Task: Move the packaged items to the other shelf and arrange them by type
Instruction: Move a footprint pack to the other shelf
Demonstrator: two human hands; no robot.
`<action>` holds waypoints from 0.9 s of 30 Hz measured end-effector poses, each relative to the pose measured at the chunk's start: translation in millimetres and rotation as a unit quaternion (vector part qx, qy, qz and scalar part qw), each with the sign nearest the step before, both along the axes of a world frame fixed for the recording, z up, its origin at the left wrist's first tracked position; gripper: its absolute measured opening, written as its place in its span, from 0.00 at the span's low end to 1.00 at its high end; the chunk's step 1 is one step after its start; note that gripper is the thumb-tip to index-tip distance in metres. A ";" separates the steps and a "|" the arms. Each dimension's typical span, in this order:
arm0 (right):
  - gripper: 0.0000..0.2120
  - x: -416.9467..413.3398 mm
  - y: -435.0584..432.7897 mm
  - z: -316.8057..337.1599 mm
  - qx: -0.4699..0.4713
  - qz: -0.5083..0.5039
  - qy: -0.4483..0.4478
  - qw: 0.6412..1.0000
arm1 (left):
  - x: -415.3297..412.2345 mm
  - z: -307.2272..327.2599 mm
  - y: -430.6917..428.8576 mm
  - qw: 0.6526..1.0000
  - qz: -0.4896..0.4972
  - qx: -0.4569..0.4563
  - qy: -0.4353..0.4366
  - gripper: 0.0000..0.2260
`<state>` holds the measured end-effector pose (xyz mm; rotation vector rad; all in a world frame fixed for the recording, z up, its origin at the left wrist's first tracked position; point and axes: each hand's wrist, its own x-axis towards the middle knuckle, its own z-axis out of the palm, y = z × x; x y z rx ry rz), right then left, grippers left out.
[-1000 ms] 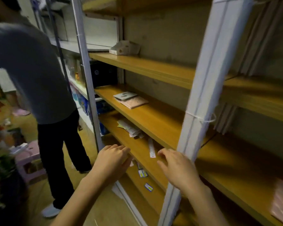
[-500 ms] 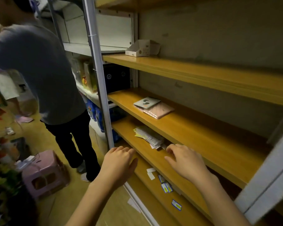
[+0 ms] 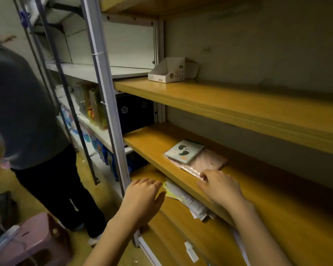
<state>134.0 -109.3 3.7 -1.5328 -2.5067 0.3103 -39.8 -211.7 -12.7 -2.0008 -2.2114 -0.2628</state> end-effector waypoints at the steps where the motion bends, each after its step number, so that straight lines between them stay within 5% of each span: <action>1: 0.18 -7.7 12.7 0.7 -0.001 -0.012 -0.003 1.000 | -7.8 1.3 12.3 1.000 -0.002 0.005 -0.004 0.16; 20: 0.32 -112.1 129.8 -41.6 -0.095 -0.284 0.141 0.944 | -127.9 -7.2 178.2 0.987 -0.152 -0.006 -0.041 0.17; 27: 0.24 -139.7 133.5 -39.6 -0.094 -0.383 0.152 0.906 | -157.7 8.4 221.3 0.964 -0.266 -0.007 -0.022 0.17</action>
